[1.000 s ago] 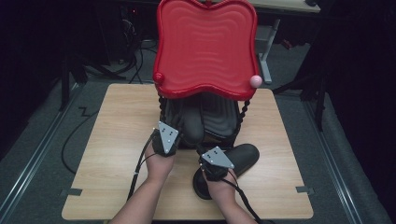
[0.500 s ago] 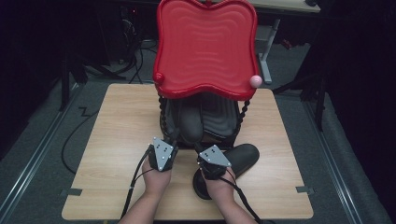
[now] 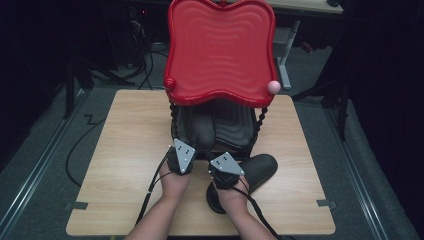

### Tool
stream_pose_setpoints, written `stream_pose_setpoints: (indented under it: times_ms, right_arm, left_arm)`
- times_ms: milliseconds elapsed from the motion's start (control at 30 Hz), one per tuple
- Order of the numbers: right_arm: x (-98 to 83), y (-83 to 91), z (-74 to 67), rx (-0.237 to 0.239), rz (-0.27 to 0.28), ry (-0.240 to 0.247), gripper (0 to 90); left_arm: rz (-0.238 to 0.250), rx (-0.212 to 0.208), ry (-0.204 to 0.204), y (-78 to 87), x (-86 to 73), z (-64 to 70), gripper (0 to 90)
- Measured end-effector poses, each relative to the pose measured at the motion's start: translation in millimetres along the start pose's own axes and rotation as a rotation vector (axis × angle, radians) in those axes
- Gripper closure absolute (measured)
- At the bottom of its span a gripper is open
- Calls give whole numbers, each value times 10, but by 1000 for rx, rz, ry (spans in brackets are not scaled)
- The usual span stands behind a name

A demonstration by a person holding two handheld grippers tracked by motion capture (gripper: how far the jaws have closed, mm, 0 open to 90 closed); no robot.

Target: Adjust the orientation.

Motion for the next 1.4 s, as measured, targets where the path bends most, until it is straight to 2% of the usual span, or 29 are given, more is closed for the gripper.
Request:
stream_pose_setpoints:
  times_ms: [100,233,367,467,533,633,700,767,867,900,933,967,1000,1033,1067,1133,1300,1400]
  right_arm:
    - [3,-5,1,1,1,1,898]
    - [0,-5,-3,-4,2,14,898]
    - [2,-4,-4,-7,2,16,899]
    - [-19,-35,-12,-6,-17,15,898]
    - [-17,-60,-20,1,-19,6,898]
    - [-5,-69,-37,5,-20,8,898]
    - [29,-53,-29,10,0,2,897]
    - [85,-27,16,4,23,0,897]
    - [221,-29,175,-28,58,-12,894]
    - [251,-35,222,-33,63,-21,894]
    - [337,-45,346,-49,78,-42,894]
    - [337,-45,346,-49,78,-42,894]
    - [354,-48,369,-54,83,-42,893]
    - [396,-61,420,-62,87,-43,891]
    - [463,-90,495,-77,95,-46,886]
    - [522,-124,551,-83,107,-49,865]
    - [608,-189,625,-95,123,-53,819]
    - [661,-259,654,-91,127,-71,792]
  left_arm:
    - [52,18,28,183,-9,-3,900]
    - [83,49,52,325,-124,-4,849]
    - [68,51,66,261,-173,-3,851]
    - [60,54,69,204,-153,-14,897]
    - [27,59,53,104,-162,-46,898]
    - [5,72,61,39,-195,-98,898]
    - [-1,78,73,26,-208,-125,897]
    - [16,72,71,58,-183,-112,893]
    - [52,51,44,137,-113,-1,880]
    - [69,35,47,168,-85,57,878]
    - [78,15,54,183,-72,115,869]
    - [81,5,52,189,-68,148,869]
    - [89,-16,40,195,-65,242,866]
    - [90,-45,28,188,-70,344,865]
    - [90,-58,18,181,-75,398,860]
    - [78,-82,8,129,-94,527,853]
    - [59,-109,3,62,-110,601,842]
    - [37,-117,4,27,-138,634,843]
Point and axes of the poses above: each handheld gripper's, and its own axes: y roughly backward along the jaws, x roughly out of its top, z roughly to its right, the point moved 5 cm from there along -y, roughly forward along the jaws, and after that the axes turned 9 degrees about -x, right-handed, at the moved point
